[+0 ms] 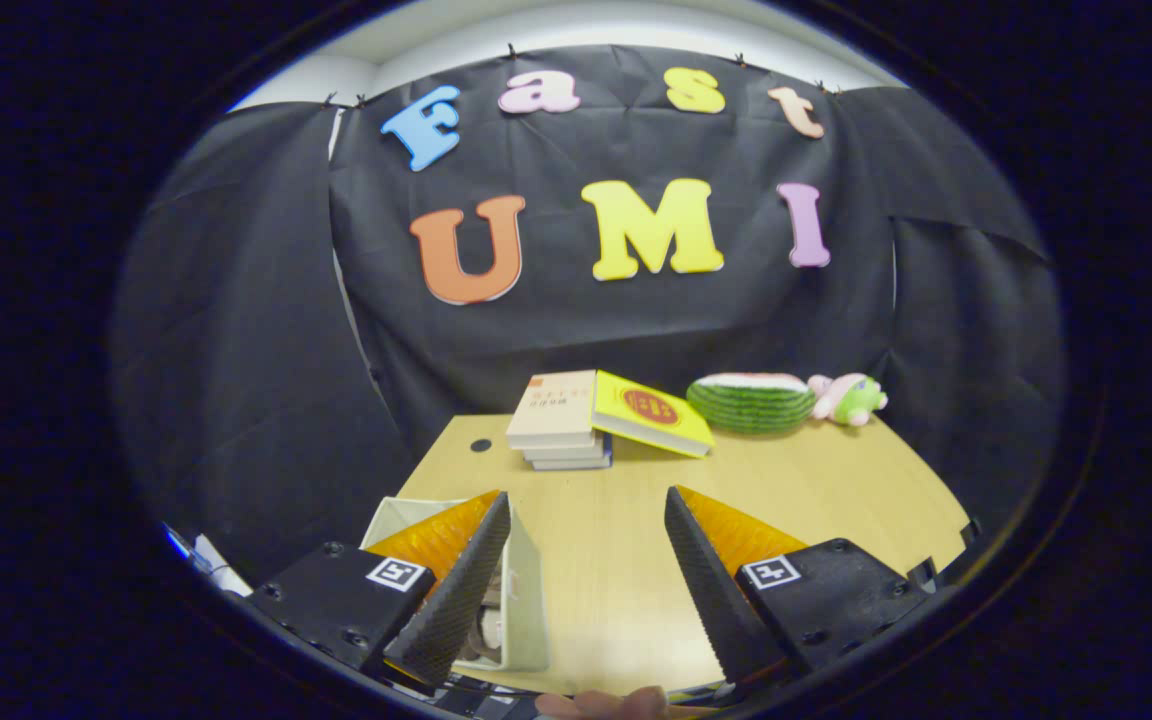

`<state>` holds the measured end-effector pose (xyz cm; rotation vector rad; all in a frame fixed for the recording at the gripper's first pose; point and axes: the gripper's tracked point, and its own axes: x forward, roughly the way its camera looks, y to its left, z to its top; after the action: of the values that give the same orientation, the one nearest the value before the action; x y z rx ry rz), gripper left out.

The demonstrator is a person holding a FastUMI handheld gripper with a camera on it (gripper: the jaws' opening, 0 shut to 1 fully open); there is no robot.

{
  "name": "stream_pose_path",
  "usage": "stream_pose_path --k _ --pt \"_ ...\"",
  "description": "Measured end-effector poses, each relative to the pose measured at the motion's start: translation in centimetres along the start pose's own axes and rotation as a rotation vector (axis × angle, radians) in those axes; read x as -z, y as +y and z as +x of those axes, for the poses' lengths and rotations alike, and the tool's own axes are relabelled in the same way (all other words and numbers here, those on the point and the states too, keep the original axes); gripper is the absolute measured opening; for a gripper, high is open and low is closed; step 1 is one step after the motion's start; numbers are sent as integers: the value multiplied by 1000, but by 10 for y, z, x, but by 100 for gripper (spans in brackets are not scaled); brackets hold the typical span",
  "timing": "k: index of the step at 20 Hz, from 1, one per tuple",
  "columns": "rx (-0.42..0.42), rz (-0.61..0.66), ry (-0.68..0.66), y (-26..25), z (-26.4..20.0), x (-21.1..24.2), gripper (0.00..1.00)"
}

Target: Open the storage box then place both shoes into the box .Put the left shoe in first, then the right shoe, with the right side of both shoes facing outward in a uniform manner.

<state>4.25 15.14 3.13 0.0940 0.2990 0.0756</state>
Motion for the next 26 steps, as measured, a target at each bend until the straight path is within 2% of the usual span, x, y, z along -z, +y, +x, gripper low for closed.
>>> stream_pose_path --k 3,7,14,19,26 --pt "47 -80 -246 -35 -46 -38 99" --pt "79 -127 -363 -58 -90 -36 100" --pt "-8 -133 -288 -41 -100 3 100" --pt "25 -131 -319 -50 -91 -1 100" --pt "15 -114 -299 -50 -80 -3 100"
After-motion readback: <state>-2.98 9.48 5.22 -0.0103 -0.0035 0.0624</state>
